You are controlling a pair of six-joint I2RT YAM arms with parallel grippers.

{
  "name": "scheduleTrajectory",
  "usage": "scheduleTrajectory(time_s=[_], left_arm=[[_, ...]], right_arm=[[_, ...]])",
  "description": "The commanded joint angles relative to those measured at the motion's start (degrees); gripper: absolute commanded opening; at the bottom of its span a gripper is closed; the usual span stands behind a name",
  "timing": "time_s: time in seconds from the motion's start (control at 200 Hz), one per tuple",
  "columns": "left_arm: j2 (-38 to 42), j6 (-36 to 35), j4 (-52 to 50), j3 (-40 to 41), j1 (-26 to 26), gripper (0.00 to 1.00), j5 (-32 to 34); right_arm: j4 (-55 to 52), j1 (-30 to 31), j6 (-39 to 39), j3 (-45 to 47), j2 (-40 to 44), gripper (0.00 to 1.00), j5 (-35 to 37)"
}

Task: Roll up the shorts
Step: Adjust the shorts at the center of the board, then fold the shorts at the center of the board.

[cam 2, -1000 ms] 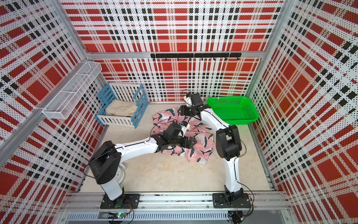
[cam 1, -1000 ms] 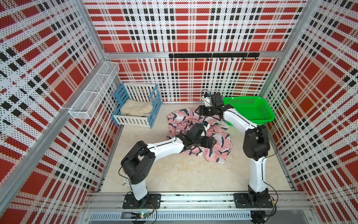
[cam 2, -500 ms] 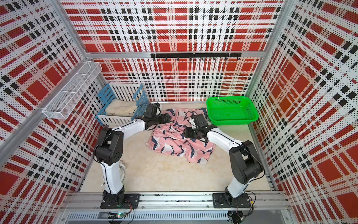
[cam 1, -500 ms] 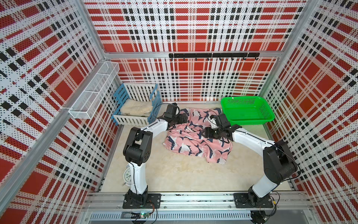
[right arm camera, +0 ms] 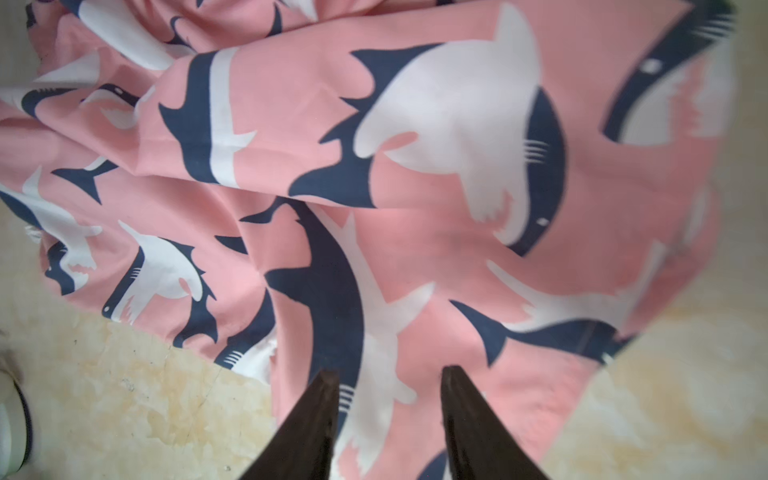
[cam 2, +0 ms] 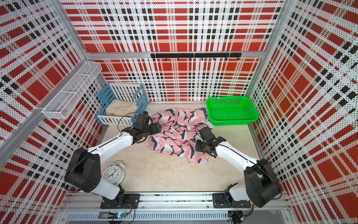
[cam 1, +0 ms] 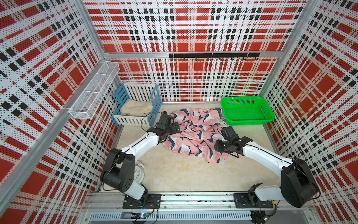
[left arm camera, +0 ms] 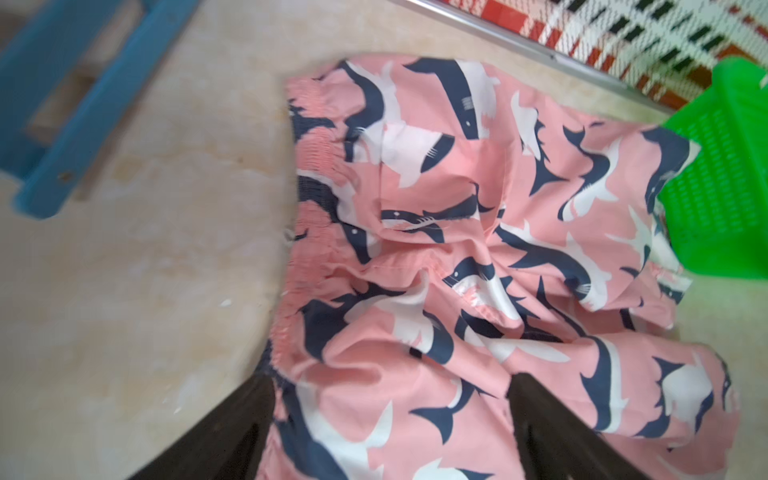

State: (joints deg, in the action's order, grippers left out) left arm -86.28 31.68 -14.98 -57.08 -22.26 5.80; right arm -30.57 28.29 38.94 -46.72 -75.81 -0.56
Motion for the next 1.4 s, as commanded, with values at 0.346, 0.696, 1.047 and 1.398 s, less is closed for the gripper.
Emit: scheduleTrajectory(time_s=[0.346, 0.696, 1.047, 1.398], left_arm=[[8.6, 12.6, 2.9, 21.8, 12.9, 0.67, -8.2], [-0.4, 9.4, 7.7, 18.5, 13.3, 0.62, -15.1], [-2.5, 7.9, 7.6, 18.5, 13.9, 0.0, -16.3], [-0.4, 7.2, 5.9, 19.6, 14.8, 0.0, -16.1]], right_arm=[[-7.9, -0.1, 9.1, 9.5, 15.0, 0.47, 3.4], [-9.9, -0.1, 9.6, 8.6, 17.0, 0.47, 3.6], [-9.4, 0.1, 14.4, 12.2, 17.4, 0.5, 0.1], [10.0, 0.1, 24.9, 22.6, 13.7, 0.56, -7.2]])
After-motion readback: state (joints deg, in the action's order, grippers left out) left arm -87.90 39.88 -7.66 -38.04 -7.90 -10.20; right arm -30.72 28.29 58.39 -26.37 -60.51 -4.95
